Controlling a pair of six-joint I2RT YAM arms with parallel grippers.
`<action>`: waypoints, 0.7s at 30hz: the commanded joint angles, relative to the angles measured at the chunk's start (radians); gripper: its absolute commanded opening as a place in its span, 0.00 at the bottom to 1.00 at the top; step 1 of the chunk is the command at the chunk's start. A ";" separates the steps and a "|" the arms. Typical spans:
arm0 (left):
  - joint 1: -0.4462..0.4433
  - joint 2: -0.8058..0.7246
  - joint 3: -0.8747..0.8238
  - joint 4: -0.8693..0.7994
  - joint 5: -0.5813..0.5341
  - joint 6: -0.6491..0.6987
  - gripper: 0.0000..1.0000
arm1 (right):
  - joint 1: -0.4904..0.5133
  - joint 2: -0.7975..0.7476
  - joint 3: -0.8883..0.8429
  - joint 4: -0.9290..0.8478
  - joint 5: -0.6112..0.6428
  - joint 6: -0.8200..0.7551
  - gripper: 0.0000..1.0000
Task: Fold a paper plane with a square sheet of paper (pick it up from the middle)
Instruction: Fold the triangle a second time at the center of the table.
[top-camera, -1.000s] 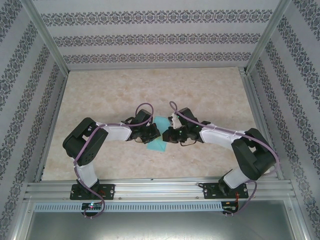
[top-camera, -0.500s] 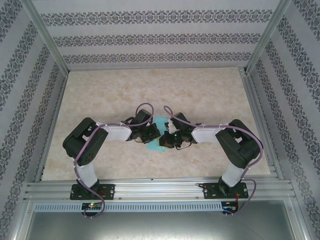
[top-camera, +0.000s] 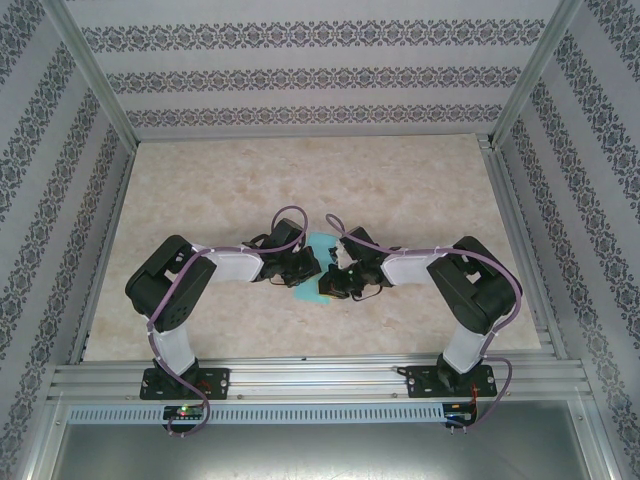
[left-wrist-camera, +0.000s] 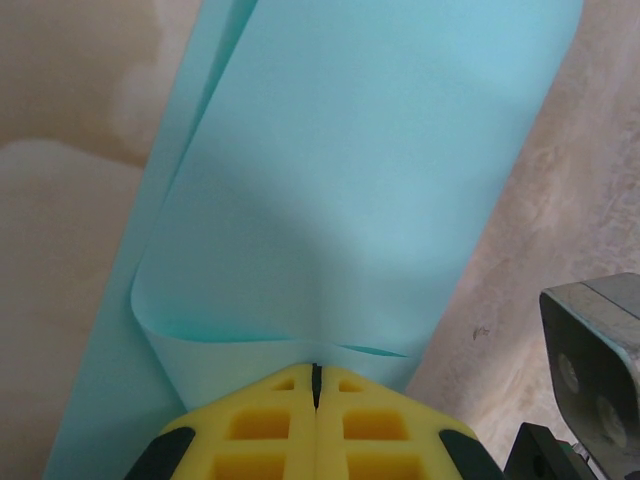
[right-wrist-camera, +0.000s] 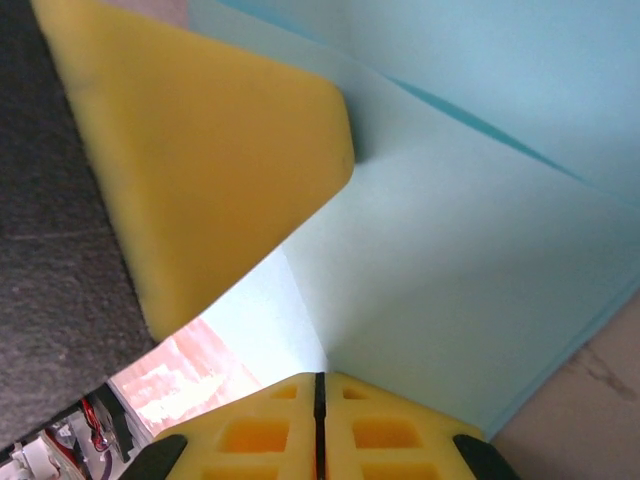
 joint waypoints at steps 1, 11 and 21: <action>0.002 0.012 -0.036 -0.099 -0.046 0.027 0.00 | 0.008 -0.012 -0.043 -0.068 0.009 -0.021 0.11; 0.002 0.014 -0.046 -0.091 -0.055 0.016 0.00 | 0.008 -0.065 -0.098 -0.096 0.024 -0.009 0.13; 0.002 0.015 -0.050 -0.084 -0.050 0.016 0.00 | 0.007 -0.179 -0.142 -0.213 0.076 -0.044 0.13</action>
